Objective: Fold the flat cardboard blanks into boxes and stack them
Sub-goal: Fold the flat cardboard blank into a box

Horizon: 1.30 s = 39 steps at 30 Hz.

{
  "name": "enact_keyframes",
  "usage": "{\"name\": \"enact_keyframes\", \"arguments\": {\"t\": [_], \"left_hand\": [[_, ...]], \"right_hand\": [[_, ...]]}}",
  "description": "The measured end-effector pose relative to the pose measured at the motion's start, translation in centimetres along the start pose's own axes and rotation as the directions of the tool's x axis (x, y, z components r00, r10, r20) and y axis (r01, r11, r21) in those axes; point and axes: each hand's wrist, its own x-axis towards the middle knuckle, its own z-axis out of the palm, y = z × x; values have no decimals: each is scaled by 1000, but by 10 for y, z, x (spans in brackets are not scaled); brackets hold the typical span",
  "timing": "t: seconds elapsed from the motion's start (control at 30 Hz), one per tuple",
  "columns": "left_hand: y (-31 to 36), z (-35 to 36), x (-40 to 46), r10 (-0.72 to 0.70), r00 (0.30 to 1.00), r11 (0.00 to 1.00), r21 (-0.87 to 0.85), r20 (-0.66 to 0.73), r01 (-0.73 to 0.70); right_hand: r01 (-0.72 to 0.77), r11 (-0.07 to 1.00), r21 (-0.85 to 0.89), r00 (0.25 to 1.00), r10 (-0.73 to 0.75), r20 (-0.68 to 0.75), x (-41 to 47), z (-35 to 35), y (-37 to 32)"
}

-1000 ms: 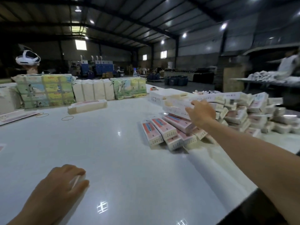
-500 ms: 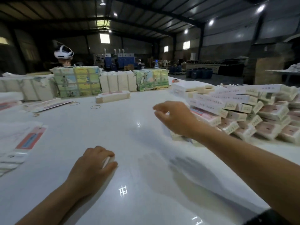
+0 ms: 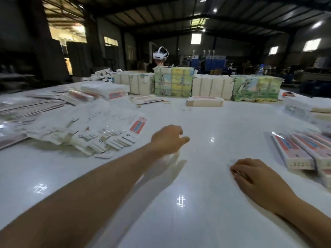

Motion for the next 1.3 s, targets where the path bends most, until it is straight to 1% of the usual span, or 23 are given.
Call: {"name": "enact_keyframes", "arguments": {"t": [0.07,0.17,0.23,0.27,0.33,0.53,0.67,0.77,0.8,0.83,0.87,0.9,0.93,0.97,1.0,1.07,1.1,1.13,1.17,1.2,1.23,1.27,1.3], "left_hand": [[-35,-34,23,-194,978,973,111,-78,202],[-92,-61,40,-470,864,831,241,-177,502],[-120,-63,44,-581,794,732,312,-179,606],[-129,-59,47,-599,781,703,351,-178,619],[-142,-52,56,-588,783,689,381,-203,616],[-157,-62,74,-598,768,729,241,-230,640],[-156,-56,76,-499,785,711,345,-367,613],[-150,-55,73,-408,806,667,463,-430,584],[-147,-56,73,-377,813,679,465,-444,569],[-143,-56,73,-353,822,729,420,-447,541],[-137,-58,73,-340,835,811,314,-434,493],[-129,-59,72,-339,850,888,162,-404,431],[-119,-61,70,-339,865,931,0,-370,364],[-107,-62,69,-336,876,941,-162,-345,297],[-94,-63,65,-336,887,918,-322,-316,233],[-63,-57,52,-337,923,787,-594,-185,168],[-48,-52,43,-322,942,717,-674,-93,179],[-35,-45,34,-293,956,676,-710,-9,200],[-24,-36,25,-248,967,665,-715,61,215],[-14,-28,16,-193,974,672,-707,122,222],[-4,-19,7,-143,974,687,-691,173,224],[5,-11,-3,-109,971,710,-667,215,227],[12,-4,-11,-88,965,733,-639,248,232]], "right_hand": [[-4,1000,13,1000,4,-1,0,1,1],[-6,1000,25,1000,6,-1,-1,1,-2],[-18,999,45,1000,19,-5,-1,1,-4],[-27,998,50,1000,27,-3,0,1,-4],[-42,998,50,999,41,6,1,0,-5],[-70,995,74,998,70,4,1,0,-7],[-52,997,63,999,51,9,1,-2,-8],[-47,996,70,999,47,9,0,-4,-9],[-45,997,65,999,45,10,0,-4,-10],[-42,998,55,999,41,14,-1,-4,-10],[-32,998,49,999,31,16,-1,-4,-10],[-22,999,46,1000,21,17,-1,-4,-9],[-16,999,46,1000,15,21,0,-2,-8],[-15,999,44,999,13,37,1,-1,-6],[-20,999,41,998,18,58,3,0,-5],[-67,991,118,997,61,53,5,1,-2],[-131,960,249,991,132,14,6,-1,-1],[-211,869,447,970,243,-15,6,-4,0],[-283,683,673,926,376,7,7,-9,0],[-317,423,849,864,499,74,9,-15,1],[-328,160,931,795,579,181,11,-20,5],[-335,-55,941,732,613,296,12,-24,8],[-354,-189,916,680,620,391,13,-27,13]]}}
